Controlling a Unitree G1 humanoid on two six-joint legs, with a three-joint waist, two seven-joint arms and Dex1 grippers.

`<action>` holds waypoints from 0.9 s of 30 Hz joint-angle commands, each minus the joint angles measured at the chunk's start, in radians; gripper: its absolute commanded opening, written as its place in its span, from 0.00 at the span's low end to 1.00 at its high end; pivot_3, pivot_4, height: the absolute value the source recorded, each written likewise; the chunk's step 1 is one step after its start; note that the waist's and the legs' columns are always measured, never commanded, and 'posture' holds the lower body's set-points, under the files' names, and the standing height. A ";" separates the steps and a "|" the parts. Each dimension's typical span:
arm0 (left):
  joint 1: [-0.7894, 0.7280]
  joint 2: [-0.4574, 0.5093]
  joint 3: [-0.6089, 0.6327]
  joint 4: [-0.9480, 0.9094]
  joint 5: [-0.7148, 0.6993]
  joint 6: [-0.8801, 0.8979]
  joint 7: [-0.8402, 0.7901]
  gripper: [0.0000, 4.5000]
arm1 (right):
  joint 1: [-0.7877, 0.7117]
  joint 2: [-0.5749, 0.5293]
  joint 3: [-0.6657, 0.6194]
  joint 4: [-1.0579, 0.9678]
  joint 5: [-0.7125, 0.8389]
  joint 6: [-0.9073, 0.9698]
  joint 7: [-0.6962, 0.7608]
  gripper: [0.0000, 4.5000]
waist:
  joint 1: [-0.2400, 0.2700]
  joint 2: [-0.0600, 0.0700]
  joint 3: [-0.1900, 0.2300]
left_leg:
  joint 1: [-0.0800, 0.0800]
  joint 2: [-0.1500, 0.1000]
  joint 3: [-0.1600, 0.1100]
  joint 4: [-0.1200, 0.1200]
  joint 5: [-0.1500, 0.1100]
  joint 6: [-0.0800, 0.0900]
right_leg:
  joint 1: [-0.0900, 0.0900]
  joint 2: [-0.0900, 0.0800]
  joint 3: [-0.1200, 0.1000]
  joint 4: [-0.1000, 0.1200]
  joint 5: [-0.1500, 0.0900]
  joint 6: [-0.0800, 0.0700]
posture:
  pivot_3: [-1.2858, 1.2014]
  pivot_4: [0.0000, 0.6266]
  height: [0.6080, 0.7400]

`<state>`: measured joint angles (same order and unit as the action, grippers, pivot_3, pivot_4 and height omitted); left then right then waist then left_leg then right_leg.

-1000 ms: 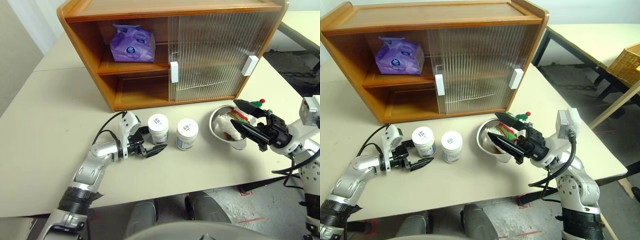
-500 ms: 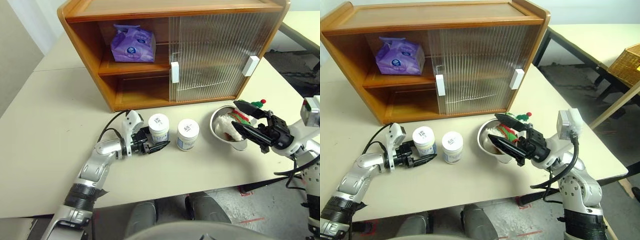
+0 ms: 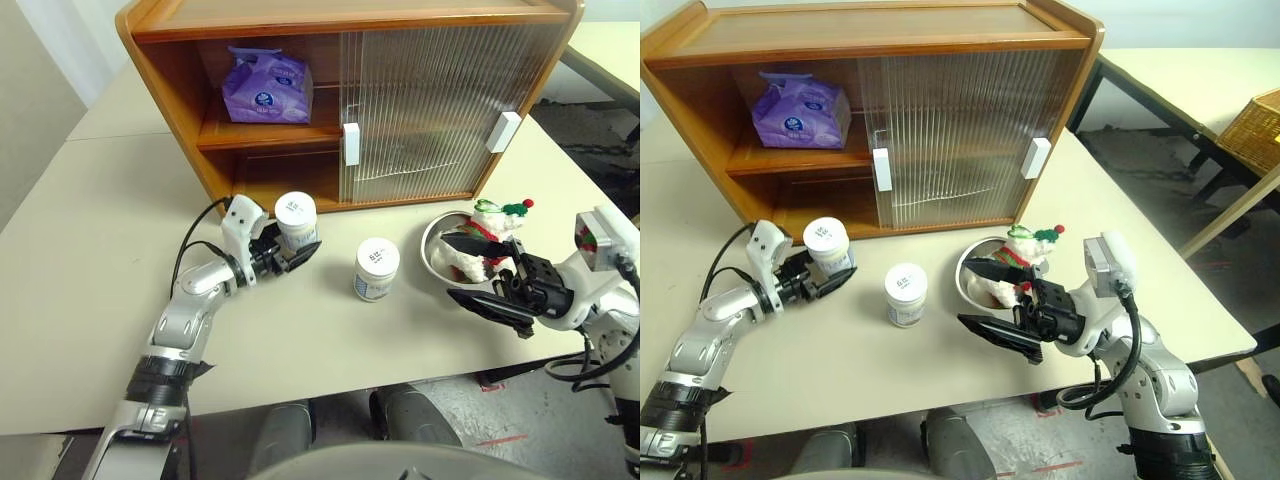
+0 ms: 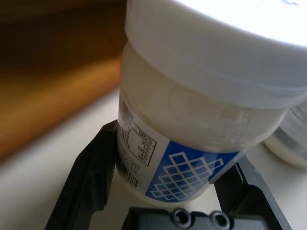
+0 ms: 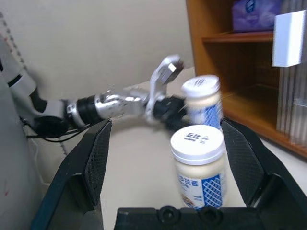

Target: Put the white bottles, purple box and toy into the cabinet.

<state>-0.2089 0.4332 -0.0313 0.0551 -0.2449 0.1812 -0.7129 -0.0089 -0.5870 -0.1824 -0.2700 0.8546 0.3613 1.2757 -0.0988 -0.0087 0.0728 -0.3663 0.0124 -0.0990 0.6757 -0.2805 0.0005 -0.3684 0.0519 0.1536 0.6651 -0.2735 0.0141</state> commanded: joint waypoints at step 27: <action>-0.162 -0.187 0.072 -0.012 0.124 0.227 0.506 0.71 | -0.013 0.096 0.093 -0.037 -0.142 -0.236 -0.046 1.00 | 0.009 -0.008 0.005 | 0.001 -0.002 -0.001 0.001 0.001 -0.001 | 0.004 -0.001 0.000 -0.003 -0.002 0.006 | 0.46 0.14 1.00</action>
<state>-0.3462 0.2561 0.0323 0.0316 -0.1198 0.3974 -0.2207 -0.0259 -0.4906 -0.0994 -0.3028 0.7252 0.1324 1.2336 -0.0896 -0.0171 0.0780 -0.3654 0.0105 -0.1000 0.6765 -0.2798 -0.0004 -0.3645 0.0507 0.1537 0.6617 -0.2750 0.0202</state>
